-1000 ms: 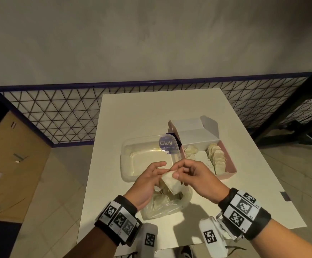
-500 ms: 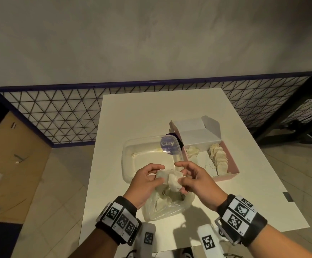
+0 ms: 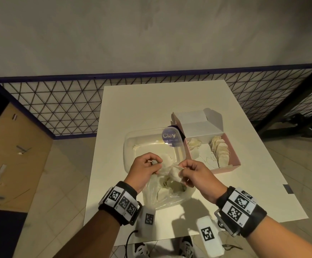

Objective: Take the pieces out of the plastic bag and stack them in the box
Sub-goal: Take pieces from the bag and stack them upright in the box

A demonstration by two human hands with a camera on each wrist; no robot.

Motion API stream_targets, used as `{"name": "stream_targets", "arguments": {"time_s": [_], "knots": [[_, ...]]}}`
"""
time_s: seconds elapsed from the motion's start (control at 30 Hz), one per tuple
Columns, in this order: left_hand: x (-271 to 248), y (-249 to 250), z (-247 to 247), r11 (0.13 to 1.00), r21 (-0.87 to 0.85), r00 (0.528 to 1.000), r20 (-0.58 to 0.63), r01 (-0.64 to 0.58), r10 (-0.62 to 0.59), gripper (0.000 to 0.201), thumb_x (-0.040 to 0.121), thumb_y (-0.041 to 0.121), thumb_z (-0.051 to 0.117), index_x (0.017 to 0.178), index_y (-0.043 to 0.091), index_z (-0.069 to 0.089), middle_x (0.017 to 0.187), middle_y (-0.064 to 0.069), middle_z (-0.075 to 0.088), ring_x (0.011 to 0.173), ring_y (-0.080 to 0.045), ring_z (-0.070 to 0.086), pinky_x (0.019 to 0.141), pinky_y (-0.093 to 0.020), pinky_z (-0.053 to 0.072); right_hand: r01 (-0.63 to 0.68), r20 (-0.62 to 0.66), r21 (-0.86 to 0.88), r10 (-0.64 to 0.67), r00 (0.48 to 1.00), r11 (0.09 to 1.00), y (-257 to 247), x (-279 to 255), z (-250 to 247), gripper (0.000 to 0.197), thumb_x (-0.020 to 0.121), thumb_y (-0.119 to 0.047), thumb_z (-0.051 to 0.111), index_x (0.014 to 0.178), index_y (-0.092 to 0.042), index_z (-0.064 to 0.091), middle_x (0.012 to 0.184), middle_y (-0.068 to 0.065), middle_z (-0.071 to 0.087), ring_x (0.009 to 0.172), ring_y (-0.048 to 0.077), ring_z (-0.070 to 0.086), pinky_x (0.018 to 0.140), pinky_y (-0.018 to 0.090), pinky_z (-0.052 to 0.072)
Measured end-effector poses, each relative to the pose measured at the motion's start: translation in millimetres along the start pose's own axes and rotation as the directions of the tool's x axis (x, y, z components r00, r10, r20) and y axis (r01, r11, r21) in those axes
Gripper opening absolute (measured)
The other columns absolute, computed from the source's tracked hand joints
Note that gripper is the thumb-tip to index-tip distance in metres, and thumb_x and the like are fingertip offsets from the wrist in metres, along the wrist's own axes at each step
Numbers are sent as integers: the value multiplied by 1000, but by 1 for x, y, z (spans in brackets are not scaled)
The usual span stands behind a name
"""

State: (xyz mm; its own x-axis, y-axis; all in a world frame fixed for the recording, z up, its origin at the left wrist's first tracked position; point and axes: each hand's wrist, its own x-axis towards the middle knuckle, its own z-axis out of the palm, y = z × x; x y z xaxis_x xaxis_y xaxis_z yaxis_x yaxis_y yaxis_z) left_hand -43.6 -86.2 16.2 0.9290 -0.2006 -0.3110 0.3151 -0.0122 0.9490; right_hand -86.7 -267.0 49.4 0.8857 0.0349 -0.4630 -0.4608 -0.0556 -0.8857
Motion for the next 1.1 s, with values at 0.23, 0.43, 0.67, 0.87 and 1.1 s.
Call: {"name": "stream_targets", "arguments": {"time_s": [0.23, 0.43, 0.67, 0.87, 1.1], "knots": [[-3, -5, 8, 998, -59, 1000, 17, 21, -20, 11, 87, 6, 65, 94, 10, 72, 100, -8, 72, 89, -16, 68, 78, -24, 54, -31, 95, 140, 18, 995, 990, 4, -2, 4, 16, 89, -7, 54, 77, -14, 59, 65, 15, 59, 56, 22, 53, 51, 30, 31], [-9, -9, 12, 982, -169, 996, 54, 80, -72, 14, 88, -4, 59, 91, 8, 66, 92, -2, 65, 80, -12, 68, 73, -25, 56, 12, 110, 63, -19, 994, 998, 9, -4, 5, 7, 90, -8, 58, 84, -11, 61, 59, 9, 65, 51, 16, 59, 51, 26, 34], [-8, -16, 15, 936, -305, 979, 154, 176, -134, 42, 89, -9, 53, 126, 11, 52, 99, -8, 60, 92, -21, 65, 81, -35, 57, 60, -15, 42, -59, 998, 997, 17, -2, 4, 3, 84, -6, 66, 82, -8, 67, 59, 3, 58, 51, 12, 49, 47, 23, 37], [-6, -15, 13, 915, -325, 966, 179, 239, -189, 6, 92, 0, 53, 91, 2, 59, 99, -19, 63, 92, -32, 64, 75, -40, 59, 117, -154, -35, -121, 981, 993, 21, 3, 2, 11, 83, -8, 67, 83, 3, 66, 63, 7, 55, 49, 6, 47, 46, 14, 38], [-4, -18, 11, 965, -155, 965, 189, 211, -181, 3, 91, 7, 58, 91, 4, 58, 89, -17, 69, 86, -34, 67, 82, -52, 56, 96, -100, -60, -102, 990, 994, 19, 2, 1, 9, 83, -4, 67, 75, -7, 64, 58, 4, 52, 46, 7, 47, 44, 14, 37]]}}
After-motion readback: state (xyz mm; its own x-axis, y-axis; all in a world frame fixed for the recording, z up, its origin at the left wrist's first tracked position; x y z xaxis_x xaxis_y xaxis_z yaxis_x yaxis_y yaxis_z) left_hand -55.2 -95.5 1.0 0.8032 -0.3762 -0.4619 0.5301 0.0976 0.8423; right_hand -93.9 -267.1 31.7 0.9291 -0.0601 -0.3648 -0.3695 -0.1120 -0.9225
